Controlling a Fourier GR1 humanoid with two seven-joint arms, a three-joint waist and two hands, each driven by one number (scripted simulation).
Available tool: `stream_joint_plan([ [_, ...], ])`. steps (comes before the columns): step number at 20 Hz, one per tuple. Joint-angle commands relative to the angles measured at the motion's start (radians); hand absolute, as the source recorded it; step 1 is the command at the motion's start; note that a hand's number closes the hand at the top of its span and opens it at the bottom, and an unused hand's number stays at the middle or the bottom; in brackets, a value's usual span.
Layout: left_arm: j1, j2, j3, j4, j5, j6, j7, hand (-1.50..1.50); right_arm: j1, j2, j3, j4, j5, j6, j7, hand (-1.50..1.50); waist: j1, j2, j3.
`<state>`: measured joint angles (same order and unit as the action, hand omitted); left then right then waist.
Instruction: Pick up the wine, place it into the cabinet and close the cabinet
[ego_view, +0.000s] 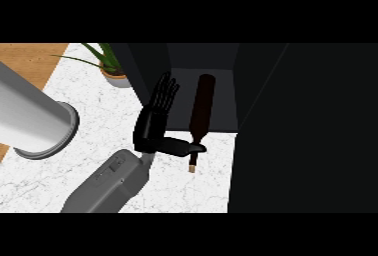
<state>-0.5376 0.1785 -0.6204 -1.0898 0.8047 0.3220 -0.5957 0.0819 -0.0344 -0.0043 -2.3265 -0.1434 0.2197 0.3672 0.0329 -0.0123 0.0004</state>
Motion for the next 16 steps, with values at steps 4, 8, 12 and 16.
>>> stream_joint_plan([
  [4, 0.246, 0.185, -0.064, -0.54, -0.062, 0.162, 0.154, -1.5, -0.004, -0.006, 0.001, -0.027, -0.013, 0.003, 0.016, -1.5, -0.009, 0.003, 0.0],
  [8, 0.366, 0.2, -0.058, -0.658, -0.12, 0.161, 0.143, -1.5, -0.02, -0.026, 0.002, -0.015, -0.02, 0.025, 0.023, -1.5, -0.025, 0.009, 0.0],
  [12, 0.404, 0.264, -0.015, -0.798, -0.116, 0.208, 0.21, -1.5, -0.027, -0.104, -0.006, 0.016, -0.012, 0.117, -0.001, 1.5, -0.021, 0.009, 0.0],
  [16, 0.519, 0.333, 0.027, -0.817, -0.124, 0.186, 0.144, -1.5, 0.036, -0.159, 0.122, -0.036, -0.03, 0.23, 0.051, 1.5, -0.015, 0.008, 0.0],
])
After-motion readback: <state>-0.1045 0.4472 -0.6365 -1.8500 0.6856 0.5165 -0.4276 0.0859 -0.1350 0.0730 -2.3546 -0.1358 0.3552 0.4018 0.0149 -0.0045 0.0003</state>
